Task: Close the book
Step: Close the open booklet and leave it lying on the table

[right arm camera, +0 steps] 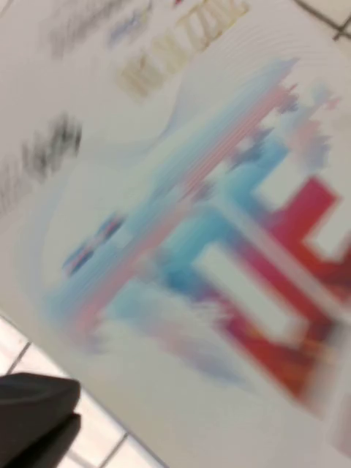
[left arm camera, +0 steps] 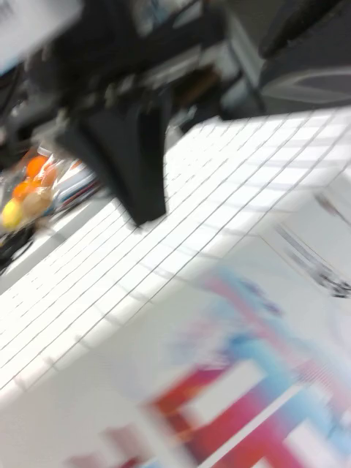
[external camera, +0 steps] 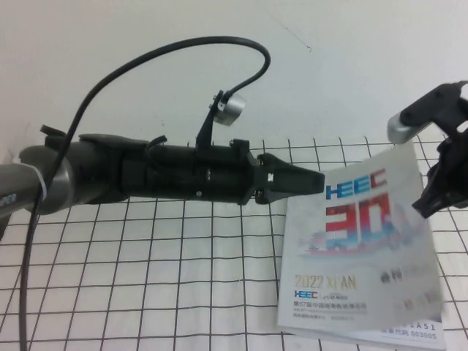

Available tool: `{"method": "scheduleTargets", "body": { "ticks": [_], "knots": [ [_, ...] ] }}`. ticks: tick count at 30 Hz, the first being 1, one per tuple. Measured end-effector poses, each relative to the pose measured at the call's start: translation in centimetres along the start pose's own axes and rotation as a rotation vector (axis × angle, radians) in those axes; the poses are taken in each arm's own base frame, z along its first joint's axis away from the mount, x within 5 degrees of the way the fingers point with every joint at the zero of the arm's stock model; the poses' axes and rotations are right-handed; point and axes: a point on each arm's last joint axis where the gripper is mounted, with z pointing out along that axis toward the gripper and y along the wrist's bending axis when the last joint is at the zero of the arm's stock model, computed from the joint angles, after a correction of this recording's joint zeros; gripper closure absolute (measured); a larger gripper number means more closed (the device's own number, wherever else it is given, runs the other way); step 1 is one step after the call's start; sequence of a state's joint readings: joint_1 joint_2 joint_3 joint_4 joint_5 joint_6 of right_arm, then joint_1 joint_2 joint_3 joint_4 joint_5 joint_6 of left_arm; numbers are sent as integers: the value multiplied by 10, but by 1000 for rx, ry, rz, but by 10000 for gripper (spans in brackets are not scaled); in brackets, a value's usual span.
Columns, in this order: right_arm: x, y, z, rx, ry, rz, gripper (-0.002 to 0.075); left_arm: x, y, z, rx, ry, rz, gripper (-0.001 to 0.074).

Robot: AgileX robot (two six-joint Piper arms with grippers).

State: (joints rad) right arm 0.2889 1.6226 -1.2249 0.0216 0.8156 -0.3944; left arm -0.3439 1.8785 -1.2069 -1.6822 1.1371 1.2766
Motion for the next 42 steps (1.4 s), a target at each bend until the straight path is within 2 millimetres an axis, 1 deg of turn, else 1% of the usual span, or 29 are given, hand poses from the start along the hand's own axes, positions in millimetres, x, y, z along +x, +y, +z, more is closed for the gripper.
{"method": "scheduleTargets", "body": {
  "ticks": [2, 4, 6, 9, 12, 15, 19, 23, 25, 29, 32, 35, 38, 42],
  "knots": [
    [3, 2, -26, 21, -42, -4, 729, -11, -13, -5, -67, -28, 71, 738],
    [10, 5, -54, 38, -84, -6, 729, -20, -28, -14, -193, -36, 154, 738],
    [19, 8, -81, 62, -114, -17, 729, -23, -41, -27, -347, 12, 248, 738],
    [37, 13, -112, 105, -126, -36, 729, -24, -62, -50, -569, 83, 350, 738],
    [60, 16, -133, 176, -129, -32, 729, -23, -85, -74, -747, 139, 411, 738],
    [88, 21, -143, 250, -133, 7, 729, -18, -107, -98, -903, 175, 457, 738],
    [128, 32, -146, 312, -201, 52, 729, 0, -137, -129, -1069, 115, 484, 738],
    [162, 49, -137, 319, -337, 72, 729, 34, -162, -154, -1139, -25, 534, 738],
    [177, 58, -130, 303, -413, 92, 729, 52, -166, -161, -1141, -84, 559, 738],
    [195, 71, -113, 261, -525, 126, 729, 91, -167, -171, -1128, -205, 608, 738],
    [206, 76, -103, 254, -583, 137, 729, 118, -159, -174, -1121, -277, 638, 738],
    [216, 81, -92, 243, -603, 146, 729, 146, -150, -178, -1115, -346, 671, 738],
    [222, 84, -85, 237, -601, 150, 729, 166, -146, -182, -1106, -434, 717, 738],
    [225, 85, -82, 224, -577, 155, 729, 183, -143, -185, -1096, -503, 755, 738]
  ]
}}
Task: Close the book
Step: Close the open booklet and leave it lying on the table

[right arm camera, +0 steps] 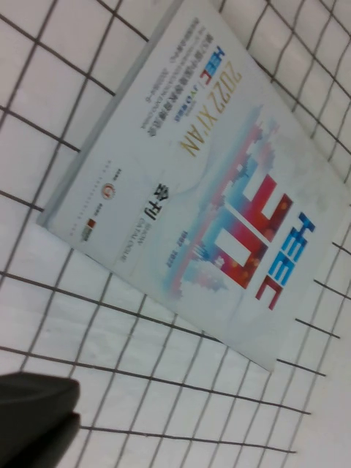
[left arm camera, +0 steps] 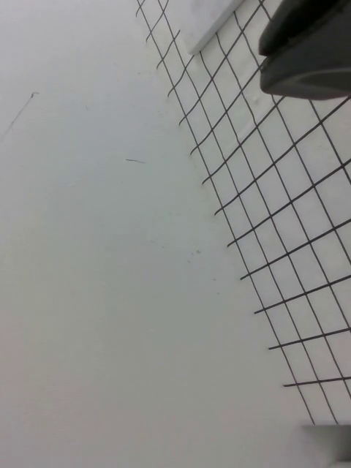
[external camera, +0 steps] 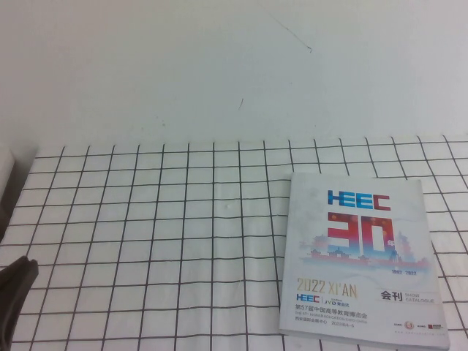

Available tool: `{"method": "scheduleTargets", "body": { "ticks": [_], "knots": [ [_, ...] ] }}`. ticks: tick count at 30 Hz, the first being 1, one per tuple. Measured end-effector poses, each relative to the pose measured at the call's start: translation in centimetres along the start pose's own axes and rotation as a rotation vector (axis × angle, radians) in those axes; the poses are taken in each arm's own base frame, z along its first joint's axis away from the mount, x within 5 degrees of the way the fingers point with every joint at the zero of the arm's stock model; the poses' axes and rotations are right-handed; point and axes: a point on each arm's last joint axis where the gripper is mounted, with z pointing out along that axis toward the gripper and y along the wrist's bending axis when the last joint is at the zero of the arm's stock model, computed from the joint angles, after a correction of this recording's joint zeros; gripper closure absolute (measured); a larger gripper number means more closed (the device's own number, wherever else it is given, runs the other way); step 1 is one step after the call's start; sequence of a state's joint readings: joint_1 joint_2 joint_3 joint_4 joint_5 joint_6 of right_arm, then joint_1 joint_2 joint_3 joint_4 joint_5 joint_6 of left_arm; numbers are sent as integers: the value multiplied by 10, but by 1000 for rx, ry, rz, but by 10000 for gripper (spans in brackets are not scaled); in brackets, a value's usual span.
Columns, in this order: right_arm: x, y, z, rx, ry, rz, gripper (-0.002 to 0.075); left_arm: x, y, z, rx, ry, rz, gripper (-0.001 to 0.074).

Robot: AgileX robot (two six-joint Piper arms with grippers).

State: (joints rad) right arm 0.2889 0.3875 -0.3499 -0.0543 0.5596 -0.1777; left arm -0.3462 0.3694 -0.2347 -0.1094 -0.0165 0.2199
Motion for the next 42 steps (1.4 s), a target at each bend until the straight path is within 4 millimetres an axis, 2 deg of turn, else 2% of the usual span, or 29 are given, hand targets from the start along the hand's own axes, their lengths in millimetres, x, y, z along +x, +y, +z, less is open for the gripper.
{"method": "scheduleTargets", "body": {
  "ticks": [5, 23, 26, 32, 36, 42],
  "knots": [
    [8, 2, 0, -20, 85, 6, 729, 8, -1, -4, 0, 2, -2, 738],
    [9, 2, 0, -24, 97, 11, 729, 42, -7, -7, 40, 202, -7, 738],
    [9, 2, 0, -24, 97, 11, 729, 51, -6, -13, 10, 183, -11, 738],
    [9, 2, 0, -24, 97, 11, 729, 80, -1, -26, -131, 128, -75, 738],
    [9, 2, -1, -24, 97, 11, 729, 91, -3, -33, -154, 207, -98, 738],
    [9, 2, -1, -26, 100, 12, 729, 92, -3, -34, -168, 219, -102, 738]
  ]
}}
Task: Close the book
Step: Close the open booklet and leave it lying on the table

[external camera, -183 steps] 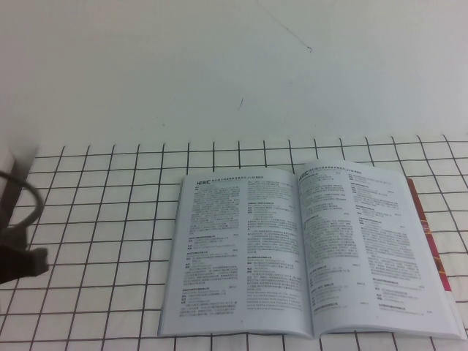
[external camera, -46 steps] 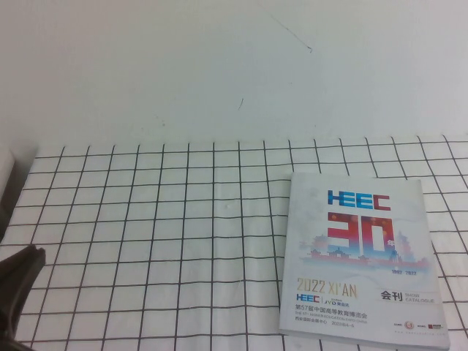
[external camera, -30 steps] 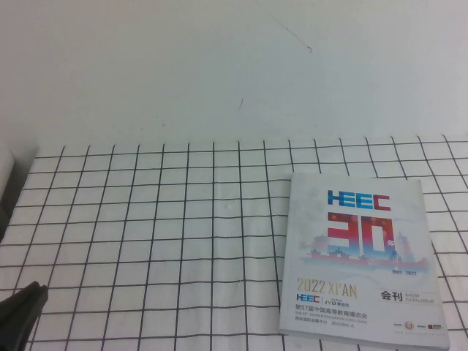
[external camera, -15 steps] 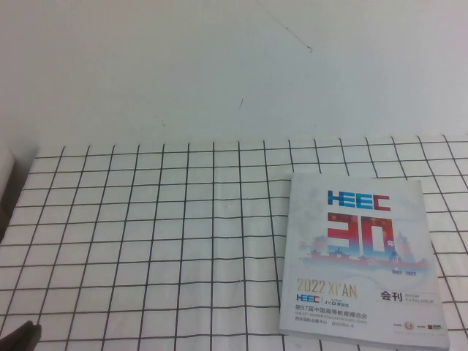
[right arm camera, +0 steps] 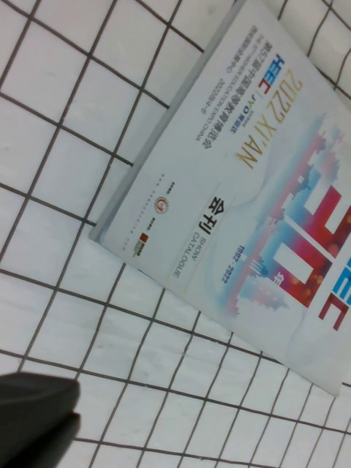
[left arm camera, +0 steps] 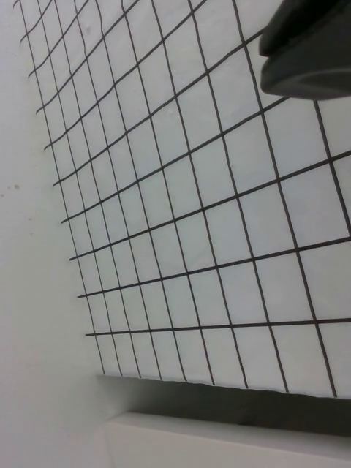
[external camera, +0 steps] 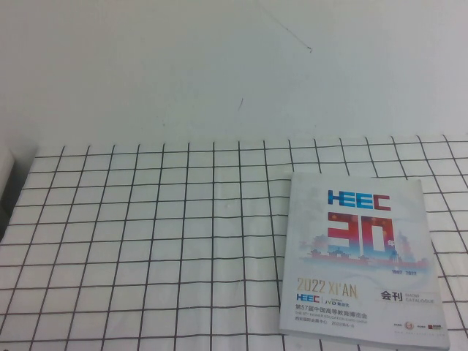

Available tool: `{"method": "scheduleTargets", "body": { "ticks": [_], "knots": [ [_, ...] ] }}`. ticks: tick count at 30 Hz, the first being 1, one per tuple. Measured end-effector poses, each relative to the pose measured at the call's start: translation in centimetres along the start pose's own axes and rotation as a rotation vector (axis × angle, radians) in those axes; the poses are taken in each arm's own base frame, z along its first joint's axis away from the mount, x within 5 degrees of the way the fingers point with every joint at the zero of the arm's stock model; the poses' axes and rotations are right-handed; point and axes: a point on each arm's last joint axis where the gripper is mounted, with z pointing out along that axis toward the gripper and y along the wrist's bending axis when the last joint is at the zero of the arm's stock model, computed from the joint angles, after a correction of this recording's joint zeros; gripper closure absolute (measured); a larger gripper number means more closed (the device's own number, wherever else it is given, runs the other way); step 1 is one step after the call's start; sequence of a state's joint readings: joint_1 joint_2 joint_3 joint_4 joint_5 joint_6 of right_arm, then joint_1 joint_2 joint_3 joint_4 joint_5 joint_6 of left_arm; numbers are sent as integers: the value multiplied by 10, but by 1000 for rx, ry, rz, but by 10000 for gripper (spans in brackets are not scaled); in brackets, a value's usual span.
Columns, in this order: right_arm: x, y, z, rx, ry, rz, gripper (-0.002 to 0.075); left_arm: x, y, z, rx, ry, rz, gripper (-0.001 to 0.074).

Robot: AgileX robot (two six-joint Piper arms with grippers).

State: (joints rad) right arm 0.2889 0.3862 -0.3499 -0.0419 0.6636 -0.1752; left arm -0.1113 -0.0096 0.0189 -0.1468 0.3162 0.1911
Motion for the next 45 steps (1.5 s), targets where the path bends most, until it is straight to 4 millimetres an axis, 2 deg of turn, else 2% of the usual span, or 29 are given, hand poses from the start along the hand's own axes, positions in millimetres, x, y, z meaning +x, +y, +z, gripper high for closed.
{"method": "scheduleTargets", "body": {
  "ticks": [6, 12, 17, 45],
  "knots": [
    [0, 0, 0, -1, 0, 1, 729, 0, 0, 0, -6, 2, -12, 738],
    [0, 0, 0, -1, 0, 1, 729, 1, 1, 0, -19, 8, -145, 738],
    [0, 0, 0, -1, 0, 1, 729, 1, 3, -1, -36, 11, -181, 738],
    [0, 0, 0, -2, 0, -1, 729, 1, 3, -1, -41, 12, -170, 738]
  ]
}}
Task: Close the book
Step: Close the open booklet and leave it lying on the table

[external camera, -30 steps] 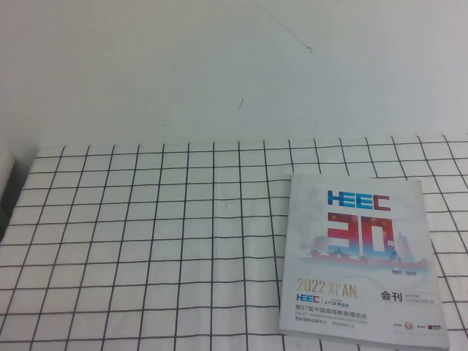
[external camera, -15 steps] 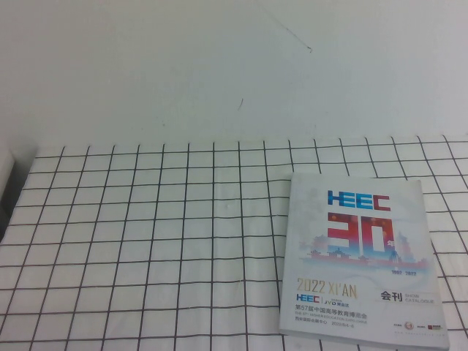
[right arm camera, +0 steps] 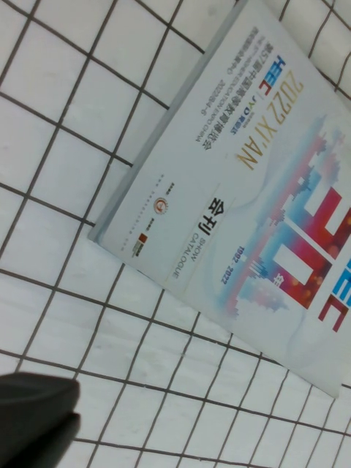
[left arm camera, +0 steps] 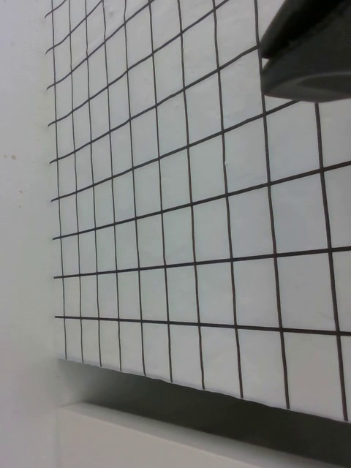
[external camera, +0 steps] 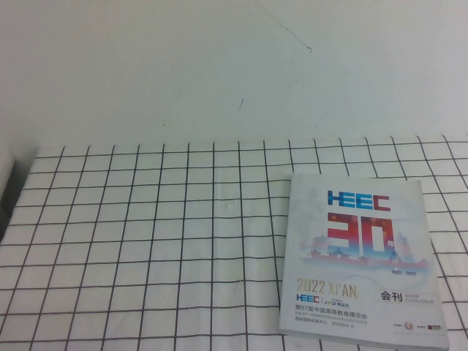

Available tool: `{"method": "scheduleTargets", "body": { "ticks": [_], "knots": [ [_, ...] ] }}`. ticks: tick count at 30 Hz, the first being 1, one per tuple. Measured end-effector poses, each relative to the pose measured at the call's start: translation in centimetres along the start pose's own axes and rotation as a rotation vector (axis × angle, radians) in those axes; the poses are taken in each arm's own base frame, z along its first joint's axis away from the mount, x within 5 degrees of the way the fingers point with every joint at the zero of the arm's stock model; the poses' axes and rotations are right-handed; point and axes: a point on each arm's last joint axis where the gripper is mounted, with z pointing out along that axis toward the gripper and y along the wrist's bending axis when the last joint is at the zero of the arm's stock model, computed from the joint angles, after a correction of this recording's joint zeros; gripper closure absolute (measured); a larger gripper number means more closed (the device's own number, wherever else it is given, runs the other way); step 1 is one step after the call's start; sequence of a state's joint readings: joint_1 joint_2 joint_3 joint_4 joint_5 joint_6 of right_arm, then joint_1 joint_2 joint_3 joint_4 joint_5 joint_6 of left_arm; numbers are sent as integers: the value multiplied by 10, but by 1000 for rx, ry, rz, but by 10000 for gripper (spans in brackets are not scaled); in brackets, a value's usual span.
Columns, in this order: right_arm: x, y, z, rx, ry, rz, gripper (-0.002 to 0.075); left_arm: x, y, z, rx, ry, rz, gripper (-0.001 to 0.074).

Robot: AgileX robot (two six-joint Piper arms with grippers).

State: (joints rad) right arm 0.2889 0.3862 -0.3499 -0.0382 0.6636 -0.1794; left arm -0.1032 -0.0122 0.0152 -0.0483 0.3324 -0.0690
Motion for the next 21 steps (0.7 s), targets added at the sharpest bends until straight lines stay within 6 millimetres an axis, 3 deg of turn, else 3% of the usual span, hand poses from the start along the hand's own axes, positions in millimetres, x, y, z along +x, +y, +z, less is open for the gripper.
{"method": "scheduleTargets", "body": {
  "ticks": [5, 17, 21],
  "knots": [
    [11, -1, 5, 39, -32, -38, 729, 0, 0, 0, 0, 0, 0, 738],
    [73, 0, 28, 298, -238, 69, 729, 0, 0, 0, -1, 0, 2, 738],
    [74, -2, 26, 346, -266, 112, 729, 0, 0, 0, -1, 0, 2, 738]
  ]
}}
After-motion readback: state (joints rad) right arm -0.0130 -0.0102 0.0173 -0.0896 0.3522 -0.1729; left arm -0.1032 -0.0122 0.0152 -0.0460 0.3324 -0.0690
